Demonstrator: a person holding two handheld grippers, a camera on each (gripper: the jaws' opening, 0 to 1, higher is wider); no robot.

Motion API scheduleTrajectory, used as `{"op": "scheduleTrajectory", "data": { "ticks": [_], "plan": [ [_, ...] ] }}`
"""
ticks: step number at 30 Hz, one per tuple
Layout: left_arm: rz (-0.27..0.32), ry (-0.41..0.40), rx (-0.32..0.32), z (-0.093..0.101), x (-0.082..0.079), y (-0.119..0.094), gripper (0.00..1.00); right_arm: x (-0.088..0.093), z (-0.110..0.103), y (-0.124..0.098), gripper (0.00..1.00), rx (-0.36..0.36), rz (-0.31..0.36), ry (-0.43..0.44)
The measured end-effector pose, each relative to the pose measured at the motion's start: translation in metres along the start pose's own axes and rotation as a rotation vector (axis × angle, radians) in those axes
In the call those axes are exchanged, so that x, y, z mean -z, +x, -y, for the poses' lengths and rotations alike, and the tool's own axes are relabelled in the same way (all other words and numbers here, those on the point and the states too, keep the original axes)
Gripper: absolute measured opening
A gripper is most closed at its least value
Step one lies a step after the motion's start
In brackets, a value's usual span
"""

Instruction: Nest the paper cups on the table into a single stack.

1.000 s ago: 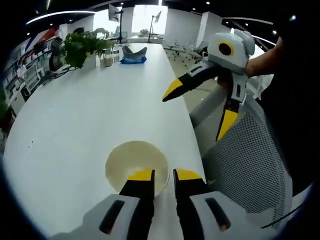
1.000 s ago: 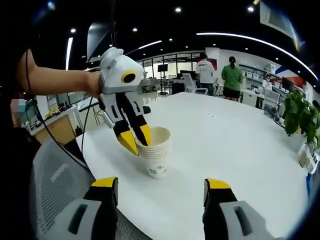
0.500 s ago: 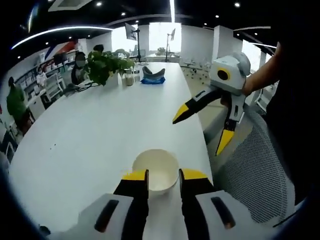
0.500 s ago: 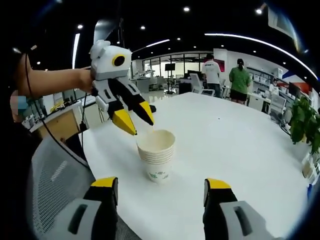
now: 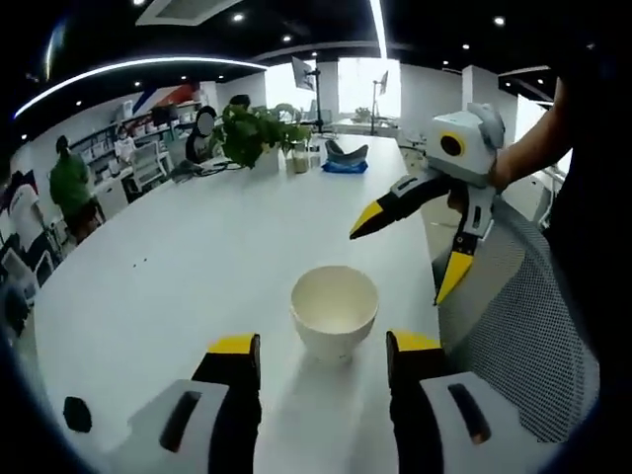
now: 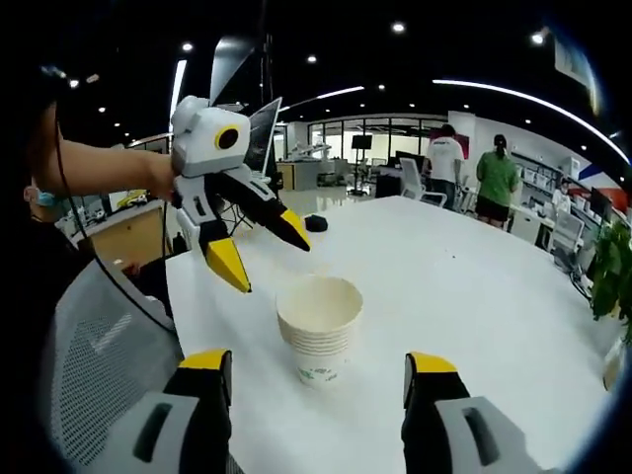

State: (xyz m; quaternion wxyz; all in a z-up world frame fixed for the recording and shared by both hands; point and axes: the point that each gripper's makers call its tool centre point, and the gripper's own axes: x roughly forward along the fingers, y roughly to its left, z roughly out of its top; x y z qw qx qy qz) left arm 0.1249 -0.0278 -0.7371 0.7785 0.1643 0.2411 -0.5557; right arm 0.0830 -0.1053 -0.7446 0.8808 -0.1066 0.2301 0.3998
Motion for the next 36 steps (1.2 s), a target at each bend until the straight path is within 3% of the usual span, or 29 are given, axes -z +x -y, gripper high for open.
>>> {"op": "scheduleTrajectory", "data": {
  "ticks": [5,17,36],
  "plan": [
    [-0.019,-0.014,-0.024,0.001,0.018,0.008,0.57,-0.003,0.006,0.008,0.69,-0.002,0.019,-0.003],
    [-0.039,-0.007,-0.043,0.013,0.037,0.034,0.62,0.004,0.008,0.025,0.65,-0.023,0.01,0.004],
    [-0.024,-0.02,-0.04,0.013,0.051,0.063,0.44,0.021,0.002,0.051,0.51,-0.026,-0.02,0.056]
  ]
}}
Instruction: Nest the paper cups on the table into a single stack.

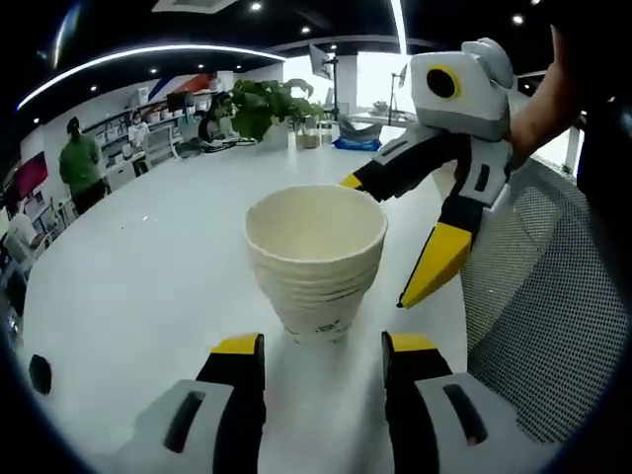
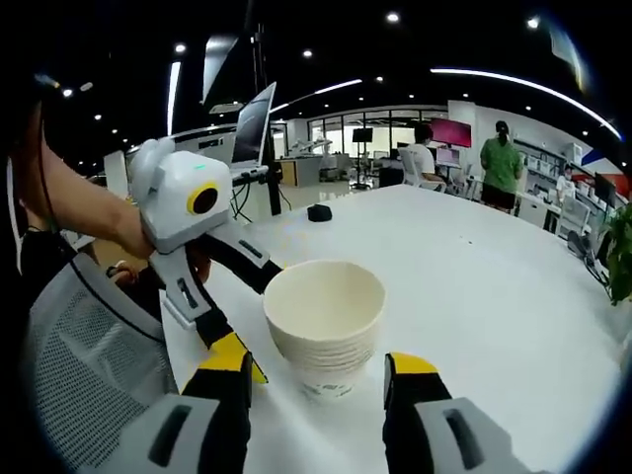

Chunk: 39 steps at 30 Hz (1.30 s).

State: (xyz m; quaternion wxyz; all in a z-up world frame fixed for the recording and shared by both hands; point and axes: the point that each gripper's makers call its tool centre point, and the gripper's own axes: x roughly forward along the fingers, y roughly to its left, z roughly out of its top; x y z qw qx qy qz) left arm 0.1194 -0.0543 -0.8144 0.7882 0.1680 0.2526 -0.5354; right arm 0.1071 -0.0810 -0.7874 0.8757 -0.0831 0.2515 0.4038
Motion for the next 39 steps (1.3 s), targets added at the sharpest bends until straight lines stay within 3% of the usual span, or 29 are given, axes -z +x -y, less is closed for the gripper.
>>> {"op": "scheduleTrajectory", "data": {
  "ticks": [13,26,39],
  "plan": [
    [0.014,0.015,0.01,-0.001,-0.002,0.014,0.31,0.008,0.003,0.006,0.37,0.028,-0.014,0.05],
    [-0.002,0.065,0.001,0.0,0.001,0.012,0.29,0.008,0.0,0.007,0.34,0.042,-0.011,0.035],
    [-0.015,0.094,-0.029,-0.016,-0.006,0.001,0.29,-0.01,0.003,0.014,0.34,0.017,0.018,0.014]
  ]
}}
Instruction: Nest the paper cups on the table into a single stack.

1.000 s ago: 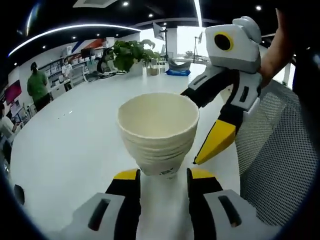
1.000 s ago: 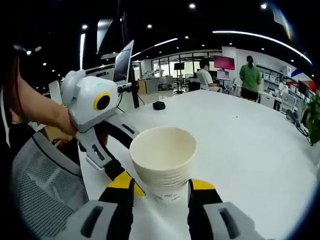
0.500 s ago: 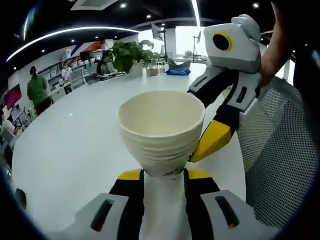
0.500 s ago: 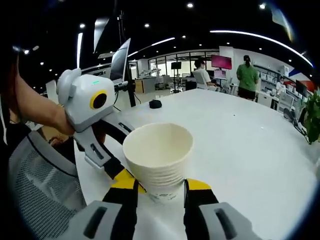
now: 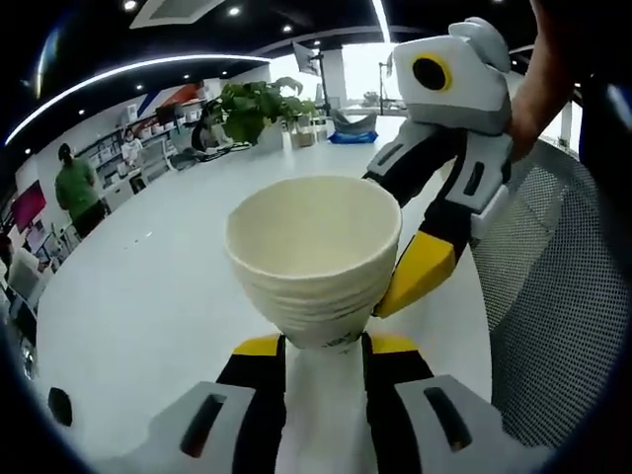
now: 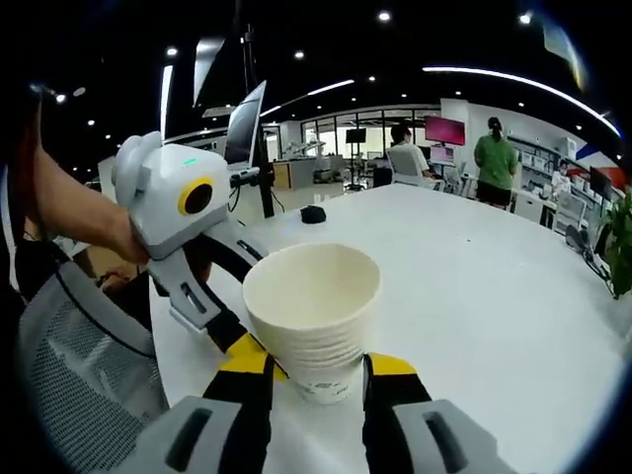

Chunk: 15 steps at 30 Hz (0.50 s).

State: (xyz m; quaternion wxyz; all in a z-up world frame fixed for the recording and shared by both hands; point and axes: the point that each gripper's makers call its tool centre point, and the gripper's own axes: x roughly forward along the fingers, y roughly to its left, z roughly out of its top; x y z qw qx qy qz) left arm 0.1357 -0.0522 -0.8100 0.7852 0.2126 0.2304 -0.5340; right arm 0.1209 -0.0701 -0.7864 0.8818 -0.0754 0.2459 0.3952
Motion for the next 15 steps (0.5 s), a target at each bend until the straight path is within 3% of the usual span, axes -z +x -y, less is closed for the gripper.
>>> {"op": "scheduleTrajectory", "data": {
  "ticks": [15],
  "plan": [
    [-0.028,0.005,-0.024,-0.052,-0.005,0.006,0.28,-0.029,0.029,0.032,0.33,-0.014,0.014,-0.022]
  ]
}}
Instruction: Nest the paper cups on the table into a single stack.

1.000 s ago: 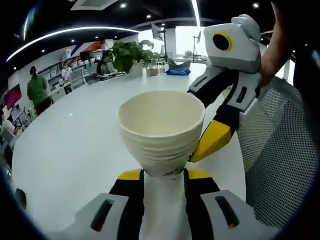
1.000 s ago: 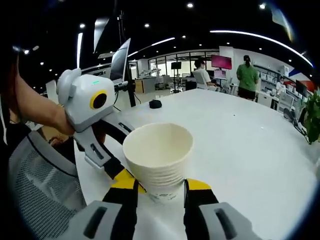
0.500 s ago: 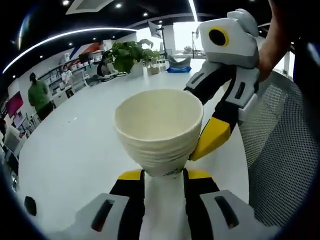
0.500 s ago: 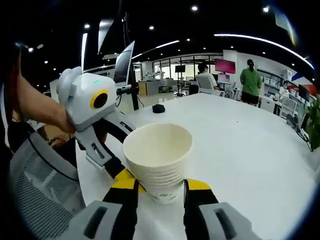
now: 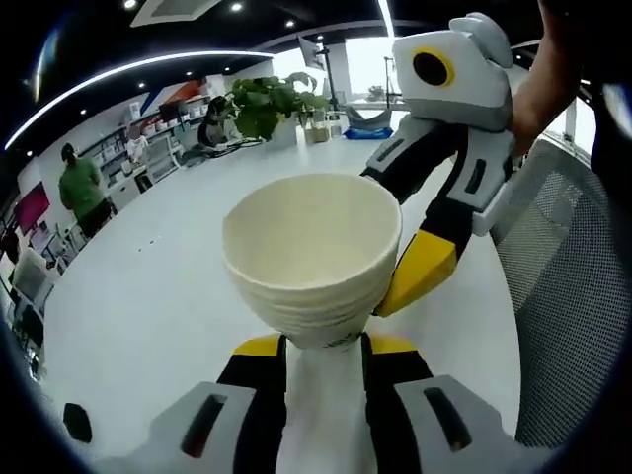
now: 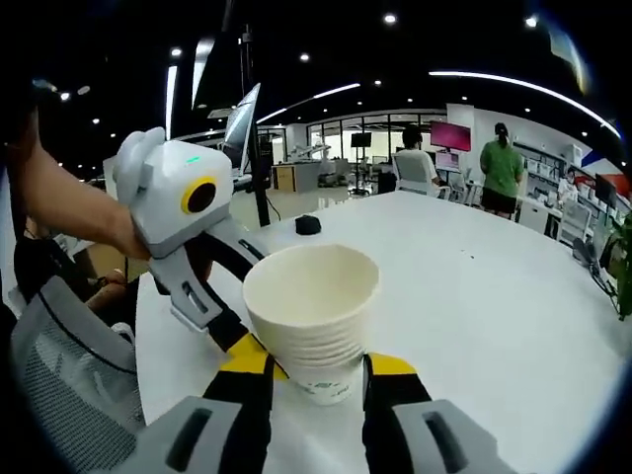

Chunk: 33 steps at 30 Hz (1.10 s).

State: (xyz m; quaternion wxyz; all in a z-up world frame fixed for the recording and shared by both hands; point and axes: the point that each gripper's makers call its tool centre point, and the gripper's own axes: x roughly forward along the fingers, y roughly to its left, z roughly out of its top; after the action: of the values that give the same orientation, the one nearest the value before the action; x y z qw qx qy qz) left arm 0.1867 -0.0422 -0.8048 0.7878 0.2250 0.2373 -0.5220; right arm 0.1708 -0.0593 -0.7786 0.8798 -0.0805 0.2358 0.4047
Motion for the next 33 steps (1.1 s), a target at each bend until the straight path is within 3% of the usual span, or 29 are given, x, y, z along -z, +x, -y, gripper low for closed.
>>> {"op": "scheduleTrajectory", "data": {
  "ticks": [7,14,25,33],
  "plan": [
    [-0.008,-0.003,-0.011,-0.023,-0.004,0.008,0.28,-0.01,0.017,0.014,0.33,0.003,0.004,-0.004],
    [-0.026,-0.015,-0.005,-0.034,-0.005,0.015,0.28,-0.009,0.031,0.024,0.33,-0.002,-0.003,0.022],
    [-0.068,-0.015,0.004,-0.035,0.0,0.025,0.28,0.003,0.039,0.035,0.34,-0.008,-0.025,0.064],
    [-0.053,-0.044,-0.002,-0.037,0.004,0.026,0.28,0.008,0.041,0.034,0.35,-0.009,-0.051,0.055]
  ]
}}
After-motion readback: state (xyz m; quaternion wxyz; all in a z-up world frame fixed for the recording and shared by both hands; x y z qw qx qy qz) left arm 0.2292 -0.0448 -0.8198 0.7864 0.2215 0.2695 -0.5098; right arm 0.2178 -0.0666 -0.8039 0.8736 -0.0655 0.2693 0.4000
